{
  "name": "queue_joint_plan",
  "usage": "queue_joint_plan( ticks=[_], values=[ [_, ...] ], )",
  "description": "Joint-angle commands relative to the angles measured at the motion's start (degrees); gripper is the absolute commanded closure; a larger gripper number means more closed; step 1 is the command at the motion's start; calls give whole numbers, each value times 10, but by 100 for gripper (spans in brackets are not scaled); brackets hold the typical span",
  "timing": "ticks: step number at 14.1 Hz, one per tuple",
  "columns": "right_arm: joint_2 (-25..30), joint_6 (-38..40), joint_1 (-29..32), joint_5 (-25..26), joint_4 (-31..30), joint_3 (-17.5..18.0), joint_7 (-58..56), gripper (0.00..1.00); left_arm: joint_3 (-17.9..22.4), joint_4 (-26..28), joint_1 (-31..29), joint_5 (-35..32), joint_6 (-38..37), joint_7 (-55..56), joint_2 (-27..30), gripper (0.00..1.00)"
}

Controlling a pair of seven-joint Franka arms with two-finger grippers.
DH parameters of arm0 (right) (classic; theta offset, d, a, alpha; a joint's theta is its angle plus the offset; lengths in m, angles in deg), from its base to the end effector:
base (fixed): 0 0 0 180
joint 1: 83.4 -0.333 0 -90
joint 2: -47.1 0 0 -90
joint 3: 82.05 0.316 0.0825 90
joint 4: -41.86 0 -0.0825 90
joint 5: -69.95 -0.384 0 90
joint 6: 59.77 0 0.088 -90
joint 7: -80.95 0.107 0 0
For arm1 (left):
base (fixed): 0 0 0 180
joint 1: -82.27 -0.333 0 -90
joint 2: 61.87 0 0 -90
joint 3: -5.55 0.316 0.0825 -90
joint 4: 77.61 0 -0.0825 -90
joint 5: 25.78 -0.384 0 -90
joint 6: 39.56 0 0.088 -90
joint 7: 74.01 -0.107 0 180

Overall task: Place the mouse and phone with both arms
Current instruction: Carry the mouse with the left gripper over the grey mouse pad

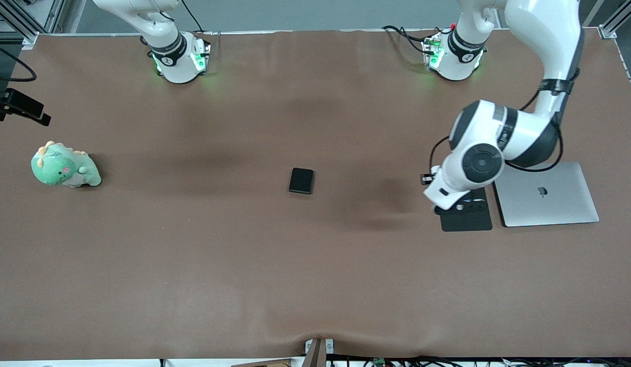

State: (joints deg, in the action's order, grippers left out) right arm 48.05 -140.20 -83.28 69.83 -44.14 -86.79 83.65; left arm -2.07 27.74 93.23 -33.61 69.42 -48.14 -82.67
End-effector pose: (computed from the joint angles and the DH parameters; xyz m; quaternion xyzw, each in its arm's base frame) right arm 0.5299 -0.0452 0.6519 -0.9970 0.0657 0.0403 0.0025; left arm 0.5741 -0.1781 0.3129 -0.9880 -0.0321 0.1221 0.0895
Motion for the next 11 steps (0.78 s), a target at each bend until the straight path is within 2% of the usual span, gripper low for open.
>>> queue_joint_plan(
  ticks=[1,3,6,8,11],
  values=[
    [-5,6,13,-8,10,8,-9,0,-9,87,-34,-55,72,1,27,100],
    [-5,6,13,-8,10,8,-9,0,-10,137,-69,-89,159,-3,23,100],
    [-5,4,7,-16,11,10,-9,0,-9,191,-119,-96,280,-40,3,100],
    [-13,4,3,-19,13,11,-9,0,-11,197,-139,-96,299,-59,-6,100],
    [-24,3,0,-18,15,11,-10,0,-26,200,-139,-91,300,-58,-15,99]
  ],
)
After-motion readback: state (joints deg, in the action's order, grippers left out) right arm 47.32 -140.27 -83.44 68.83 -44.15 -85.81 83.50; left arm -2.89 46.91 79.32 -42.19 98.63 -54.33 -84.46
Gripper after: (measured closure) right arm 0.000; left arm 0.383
